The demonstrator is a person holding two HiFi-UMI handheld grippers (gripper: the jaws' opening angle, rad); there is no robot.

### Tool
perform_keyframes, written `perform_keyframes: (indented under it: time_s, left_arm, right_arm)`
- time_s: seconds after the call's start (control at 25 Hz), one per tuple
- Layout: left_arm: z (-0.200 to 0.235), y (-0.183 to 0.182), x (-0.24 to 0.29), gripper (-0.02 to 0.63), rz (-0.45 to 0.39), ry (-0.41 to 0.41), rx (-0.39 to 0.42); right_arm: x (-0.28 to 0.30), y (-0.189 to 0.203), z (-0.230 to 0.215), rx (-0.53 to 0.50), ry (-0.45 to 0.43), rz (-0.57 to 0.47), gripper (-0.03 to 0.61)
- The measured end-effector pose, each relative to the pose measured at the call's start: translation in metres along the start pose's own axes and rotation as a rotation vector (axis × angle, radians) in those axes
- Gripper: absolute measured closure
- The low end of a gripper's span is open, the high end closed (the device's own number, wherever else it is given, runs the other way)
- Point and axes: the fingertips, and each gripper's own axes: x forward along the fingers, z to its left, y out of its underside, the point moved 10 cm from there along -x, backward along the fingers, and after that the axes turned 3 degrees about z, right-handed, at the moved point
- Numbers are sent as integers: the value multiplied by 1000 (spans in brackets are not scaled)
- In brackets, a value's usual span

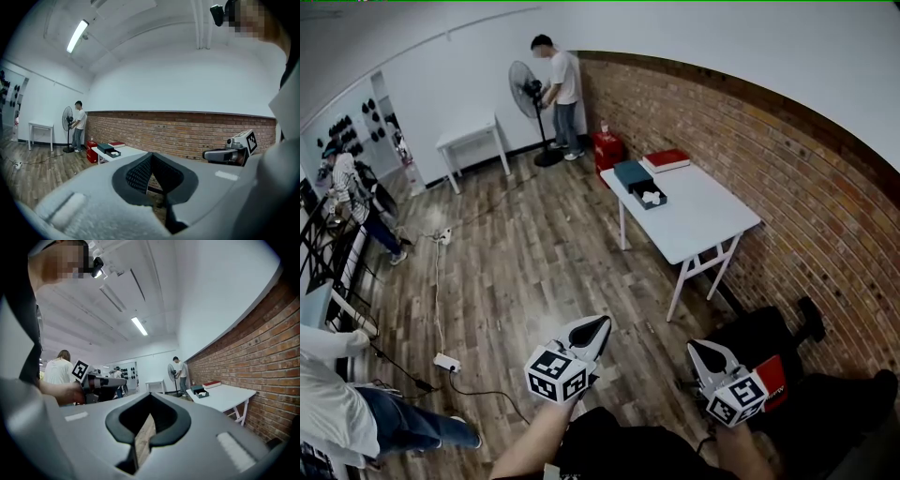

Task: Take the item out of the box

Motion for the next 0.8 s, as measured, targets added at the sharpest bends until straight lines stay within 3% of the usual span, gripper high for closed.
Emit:
perform_keyframes:
  time_s: [0.44, 0.8]
  left_arm:
    - [32, 4, 51, 613, 0, 42, -30]
    - [114, -15, 116, 614, -7, 53, -43]
  right_arm:
    - [34, 0, -35, 32, 32, 41, 578]
    - [119, -10, -91, 58, 54, 77, 578]
